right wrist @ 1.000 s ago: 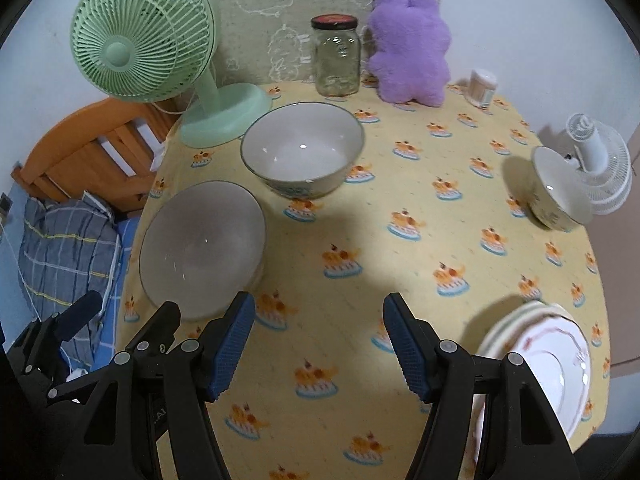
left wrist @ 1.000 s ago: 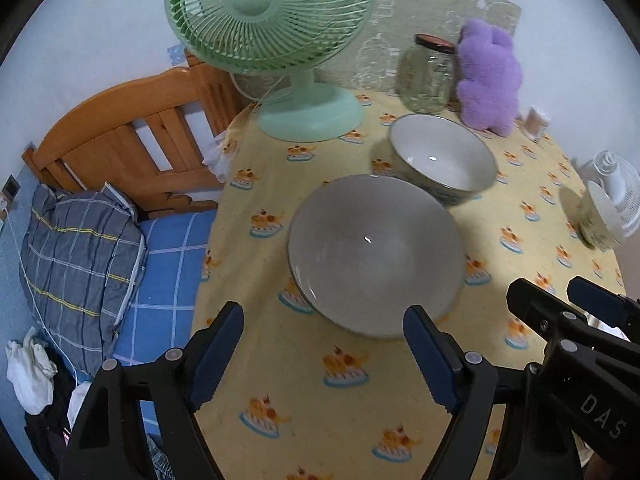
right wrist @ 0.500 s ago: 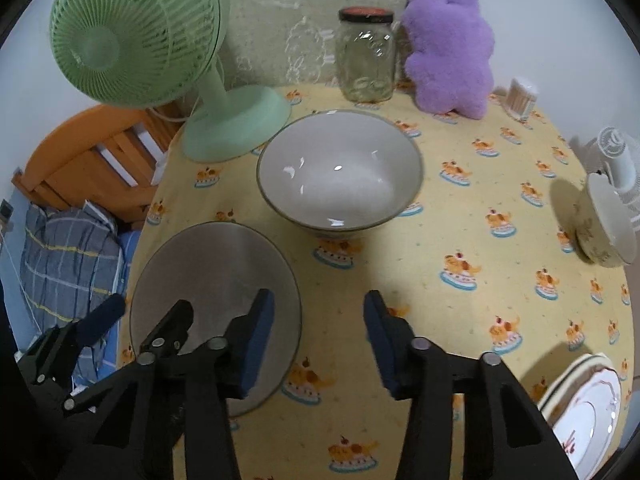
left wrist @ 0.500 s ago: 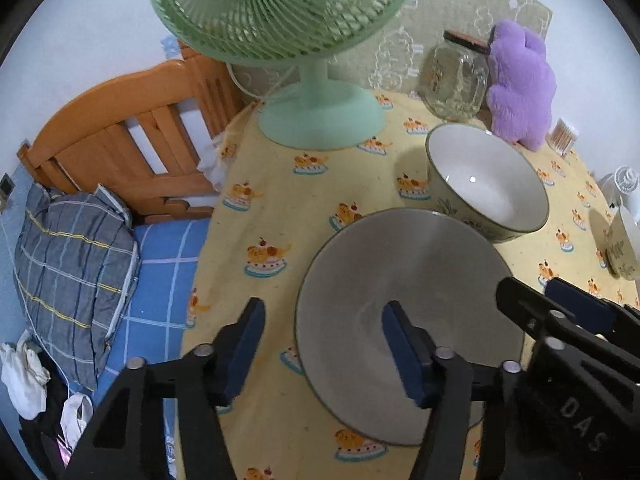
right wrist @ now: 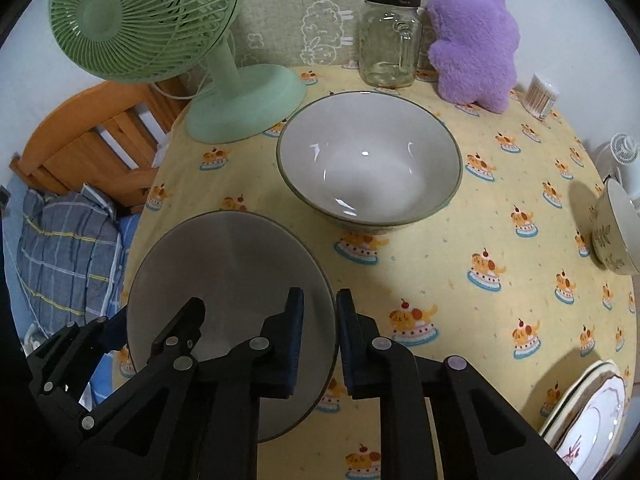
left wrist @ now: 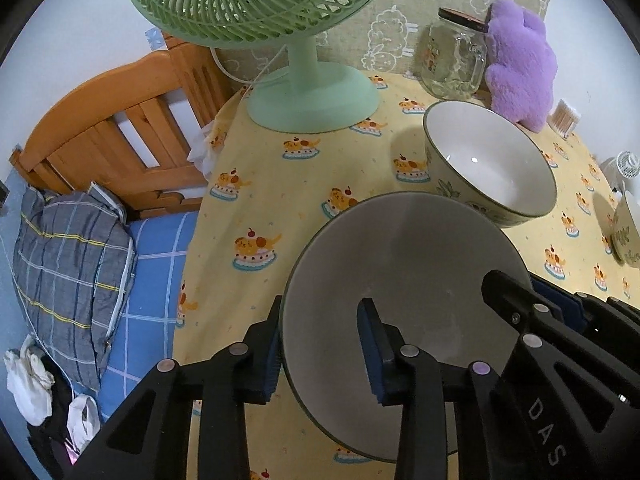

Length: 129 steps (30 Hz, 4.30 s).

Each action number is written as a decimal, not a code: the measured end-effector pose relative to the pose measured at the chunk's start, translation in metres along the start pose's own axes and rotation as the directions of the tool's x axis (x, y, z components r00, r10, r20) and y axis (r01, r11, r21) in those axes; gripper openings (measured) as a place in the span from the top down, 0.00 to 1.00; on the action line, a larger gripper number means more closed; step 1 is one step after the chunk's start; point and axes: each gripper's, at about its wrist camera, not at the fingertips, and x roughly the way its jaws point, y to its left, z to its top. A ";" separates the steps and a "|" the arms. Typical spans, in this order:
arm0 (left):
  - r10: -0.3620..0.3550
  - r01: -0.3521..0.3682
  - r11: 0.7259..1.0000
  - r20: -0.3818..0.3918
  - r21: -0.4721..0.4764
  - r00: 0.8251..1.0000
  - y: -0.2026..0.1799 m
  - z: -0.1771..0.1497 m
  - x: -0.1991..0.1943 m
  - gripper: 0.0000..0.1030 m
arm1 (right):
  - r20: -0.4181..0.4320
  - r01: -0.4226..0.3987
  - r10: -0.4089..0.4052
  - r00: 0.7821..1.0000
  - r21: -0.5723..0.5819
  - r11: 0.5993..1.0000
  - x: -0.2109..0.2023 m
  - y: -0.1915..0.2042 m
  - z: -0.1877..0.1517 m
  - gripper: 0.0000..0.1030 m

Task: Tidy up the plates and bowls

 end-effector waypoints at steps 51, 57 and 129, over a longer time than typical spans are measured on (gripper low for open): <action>-0.053 0.059 0.996 -0.081 0.067 0.995 -0.107 -0.130 -0.082 0.67 | -0.076 0.048 -0.039 0.996 0.120 0.992 -0.096 -0.109 -0.150 0.80; -0.050 0.057 0.996 -0.104 0.067 0.993 -0.107 -0.138 -0.073 0.66 | -0.105 0.045 -0.035 0.994 0.092 0.995 -0.084 -0.109 -0.156 0.80; 0.130 -0.107 0.976 0.112 -0.189 0.985 -0.110 0.040 -0.075 0.27 | 0.130 -0.098 0.127 0.983 -0.207 0.973 -0.072 -0.107 0.057 0.28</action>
